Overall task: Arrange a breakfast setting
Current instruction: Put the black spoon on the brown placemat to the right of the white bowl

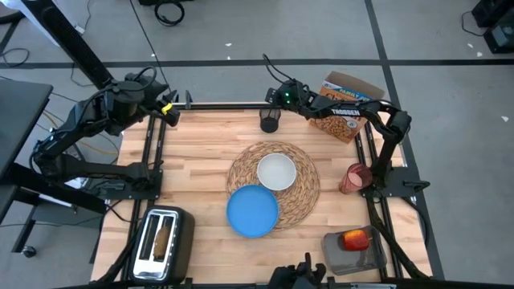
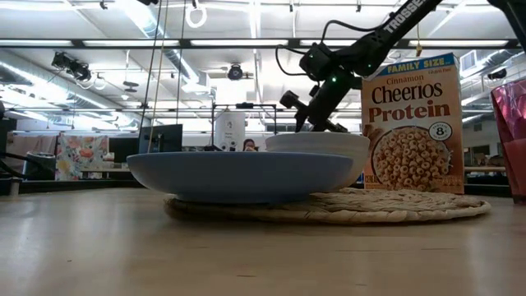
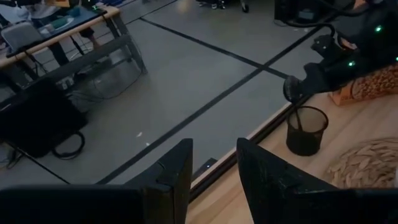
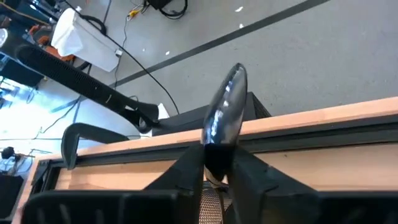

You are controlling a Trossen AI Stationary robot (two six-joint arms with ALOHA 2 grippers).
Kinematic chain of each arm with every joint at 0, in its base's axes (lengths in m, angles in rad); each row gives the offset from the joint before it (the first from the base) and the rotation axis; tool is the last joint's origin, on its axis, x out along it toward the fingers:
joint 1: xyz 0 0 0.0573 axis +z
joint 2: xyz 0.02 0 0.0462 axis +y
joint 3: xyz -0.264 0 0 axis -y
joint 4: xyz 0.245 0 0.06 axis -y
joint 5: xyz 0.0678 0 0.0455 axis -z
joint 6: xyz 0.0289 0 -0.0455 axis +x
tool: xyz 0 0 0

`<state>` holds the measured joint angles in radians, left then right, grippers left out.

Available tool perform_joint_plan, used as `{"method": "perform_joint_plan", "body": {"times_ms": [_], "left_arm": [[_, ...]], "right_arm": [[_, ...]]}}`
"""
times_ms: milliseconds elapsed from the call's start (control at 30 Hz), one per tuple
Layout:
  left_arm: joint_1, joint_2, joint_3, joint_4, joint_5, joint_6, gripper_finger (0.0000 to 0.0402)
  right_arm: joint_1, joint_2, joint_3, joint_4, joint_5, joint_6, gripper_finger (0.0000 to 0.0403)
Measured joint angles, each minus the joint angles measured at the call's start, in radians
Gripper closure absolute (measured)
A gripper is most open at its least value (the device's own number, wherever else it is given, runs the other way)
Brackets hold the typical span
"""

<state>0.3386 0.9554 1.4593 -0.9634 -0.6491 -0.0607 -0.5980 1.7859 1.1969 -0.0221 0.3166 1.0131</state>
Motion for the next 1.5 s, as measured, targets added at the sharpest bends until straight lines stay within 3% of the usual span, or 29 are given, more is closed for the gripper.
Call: {"method": "perform_joint_plan", "body": {"times_ms": [200, 367, 633, 833, 1000, 1200, 1500], "left_arm": [[0.000, -0.010, 0.000, -0.006, 0.001, 0.050, 0.0269], [0.000, -0.008, 0.000, -0.008, 0.006, 0.055, 0.0269], [0.000, -0.018, 0.000, -0.008, 0.107, 0.049, 0.0268], [-0.007, -0.021, 0.000, 0.010, 0.121, 0.037, 0.0268], [-0.023, -0.020, 0.000, 0.015, 0.125, 0.014, 0.0269], [-0.024, -0.020, 0.000, 0.016, 0.125, 0.006, 0.0269], [-0.024, -0.020, 0.000, -0.053, 0.124, 0.027, 0.0269]], "right_arm": [[0.007, 0.000, 0.000, 0.074, 0.008, -0.064, 0.0392], [0.016, -0.040, 0.000, 0.116, 0.013, -0.101, 0.0389], [0.053, -0.189, 0.000, 0.119, 0.033, -0.199, 0.0395], [0.142, -0.354, 0.001, 0.091, -0.038, -0.299, 0.0395], [0.254, -0.510, 0.001, -0.104, -0.098, -0.238, 0.0396], [0.384, -0.645, 0.001, -0.456, -0.248, -0.010, 0.0396], [0.627, -0.643, -0.016, -0.995, -0.256, 0.432, 0.0396]]}}
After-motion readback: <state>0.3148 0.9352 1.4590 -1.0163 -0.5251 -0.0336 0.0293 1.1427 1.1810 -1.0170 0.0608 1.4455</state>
